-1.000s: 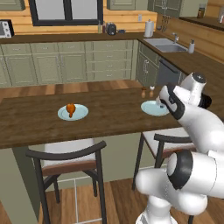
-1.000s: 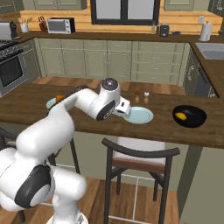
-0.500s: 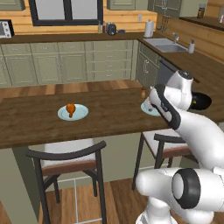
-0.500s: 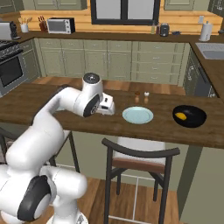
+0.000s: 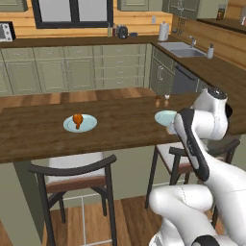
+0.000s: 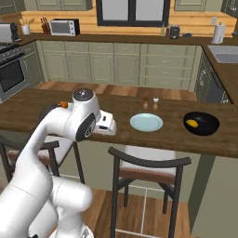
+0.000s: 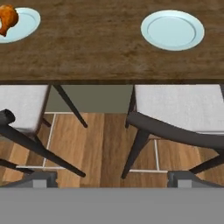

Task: Pick the chicken drumstick and lemon from their plates and place them in the bowl. Then put the bowl in the fridge.

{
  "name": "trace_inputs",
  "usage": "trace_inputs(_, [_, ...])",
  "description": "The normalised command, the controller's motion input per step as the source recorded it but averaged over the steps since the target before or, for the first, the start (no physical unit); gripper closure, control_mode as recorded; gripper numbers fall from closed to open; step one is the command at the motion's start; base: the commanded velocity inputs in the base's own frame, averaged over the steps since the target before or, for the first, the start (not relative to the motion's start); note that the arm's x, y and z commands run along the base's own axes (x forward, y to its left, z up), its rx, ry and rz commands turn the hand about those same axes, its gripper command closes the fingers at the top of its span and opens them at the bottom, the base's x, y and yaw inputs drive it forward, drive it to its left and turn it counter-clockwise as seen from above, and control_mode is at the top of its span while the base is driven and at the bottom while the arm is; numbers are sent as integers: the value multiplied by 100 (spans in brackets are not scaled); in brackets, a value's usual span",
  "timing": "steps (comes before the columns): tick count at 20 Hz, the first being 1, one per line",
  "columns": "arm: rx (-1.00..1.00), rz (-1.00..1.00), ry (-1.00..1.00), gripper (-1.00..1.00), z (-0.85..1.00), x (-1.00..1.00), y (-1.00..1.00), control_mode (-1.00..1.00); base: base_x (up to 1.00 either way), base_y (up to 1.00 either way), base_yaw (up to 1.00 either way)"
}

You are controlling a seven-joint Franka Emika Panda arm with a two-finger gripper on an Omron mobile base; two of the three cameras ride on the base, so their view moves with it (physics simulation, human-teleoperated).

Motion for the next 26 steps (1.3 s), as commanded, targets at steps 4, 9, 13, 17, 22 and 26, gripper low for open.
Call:
trace_inputs(4, [0,0,0,-100,-1,-40,41,100,-13,25,0])
trace_inputs(9, [0,0,0,-100,0,0,0,100,-42,100,0])
trace_inputs(13, [0,0,0,-100,0,0,0,100,-2,100,0])
trace_inputs(17, [0,0,0,-100,0,0,0,100,10,95,-1])
trace_inputs(22, [0,0,0,-100,0,0,0,100,81,7,0])
trace_inputs(26, [0,0,0,-100,0,0,0,100,100,-26,-2])
